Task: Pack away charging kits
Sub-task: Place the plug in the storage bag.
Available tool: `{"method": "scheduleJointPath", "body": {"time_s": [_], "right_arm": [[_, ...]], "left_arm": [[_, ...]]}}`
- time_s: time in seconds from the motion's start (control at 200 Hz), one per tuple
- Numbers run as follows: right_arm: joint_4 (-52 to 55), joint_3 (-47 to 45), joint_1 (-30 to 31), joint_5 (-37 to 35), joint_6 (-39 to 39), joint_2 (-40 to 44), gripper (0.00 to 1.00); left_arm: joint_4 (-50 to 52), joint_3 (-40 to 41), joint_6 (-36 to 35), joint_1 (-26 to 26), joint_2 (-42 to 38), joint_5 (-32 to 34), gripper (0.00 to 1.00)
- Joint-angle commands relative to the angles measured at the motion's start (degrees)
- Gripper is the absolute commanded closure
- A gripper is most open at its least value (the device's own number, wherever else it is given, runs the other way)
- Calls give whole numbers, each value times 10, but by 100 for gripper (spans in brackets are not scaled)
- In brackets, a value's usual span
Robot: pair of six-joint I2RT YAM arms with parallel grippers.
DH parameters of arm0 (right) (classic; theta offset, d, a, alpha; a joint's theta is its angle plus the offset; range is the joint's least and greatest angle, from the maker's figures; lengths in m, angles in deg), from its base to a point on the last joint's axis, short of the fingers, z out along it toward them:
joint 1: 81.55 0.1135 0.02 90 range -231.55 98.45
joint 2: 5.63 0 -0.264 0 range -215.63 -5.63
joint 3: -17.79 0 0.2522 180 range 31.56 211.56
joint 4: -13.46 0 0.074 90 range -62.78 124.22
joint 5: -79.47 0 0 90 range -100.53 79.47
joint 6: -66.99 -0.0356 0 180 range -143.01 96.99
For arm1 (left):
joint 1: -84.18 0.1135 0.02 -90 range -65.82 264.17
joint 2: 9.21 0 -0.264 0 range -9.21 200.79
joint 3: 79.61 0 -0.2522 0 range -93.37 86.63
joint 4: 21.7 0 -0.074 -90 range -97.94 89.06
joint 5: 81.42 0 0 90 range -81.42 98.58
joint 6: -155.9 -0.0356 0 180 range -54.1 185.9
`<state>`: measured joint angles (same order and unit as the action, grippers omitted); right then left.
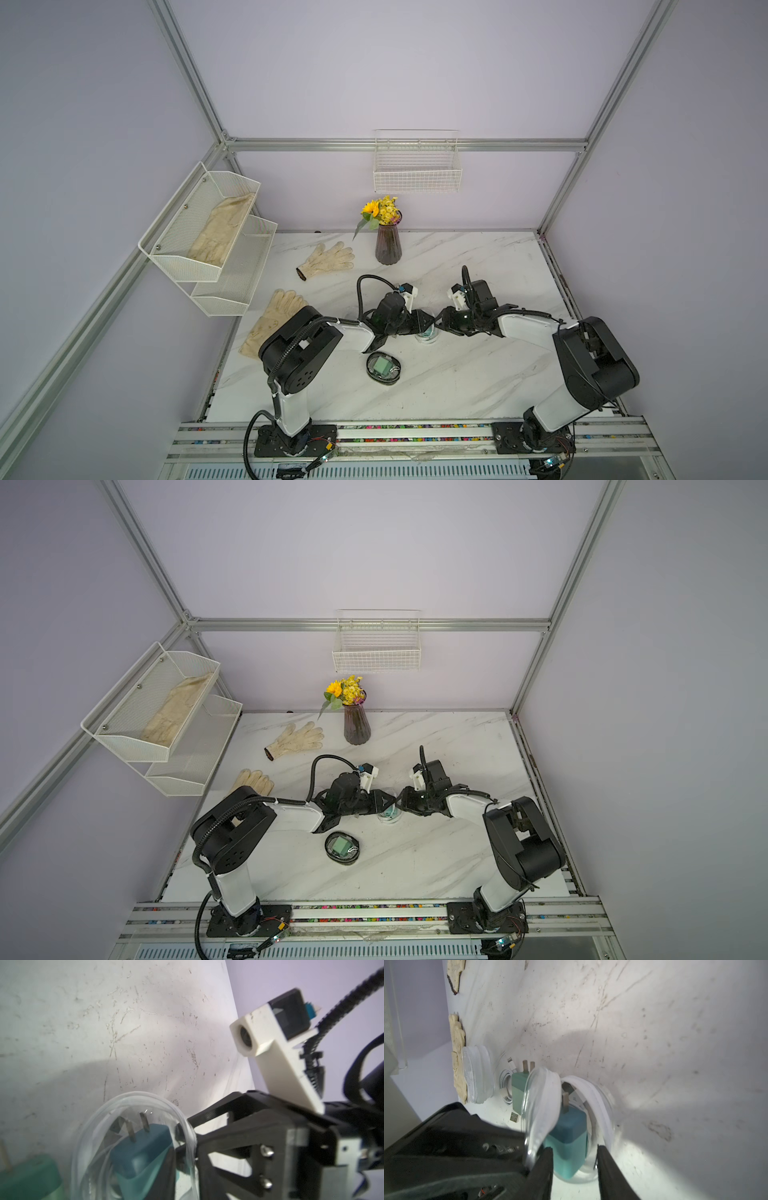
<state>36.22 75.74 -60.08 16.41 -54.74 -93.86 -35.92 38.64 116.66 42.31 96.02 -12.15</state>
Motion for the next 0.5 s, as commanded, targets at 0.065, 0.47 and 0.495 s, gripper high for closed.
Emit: {"method": "scheduleJointPath", "body": {"time_s": [0.065,0.47,0.495], "right_arm": [[36,20,-3,-11,20,79,57],[13,32,-3,3,39,-1,54],[11,34,-4,5,39,-6,54]], "left_arm": [[63,-34,-41,-2,-35,-11,39],[183,-55,-94,18,-100,-4,31],[188,-55,-98,19,-104,-2,31]]}}
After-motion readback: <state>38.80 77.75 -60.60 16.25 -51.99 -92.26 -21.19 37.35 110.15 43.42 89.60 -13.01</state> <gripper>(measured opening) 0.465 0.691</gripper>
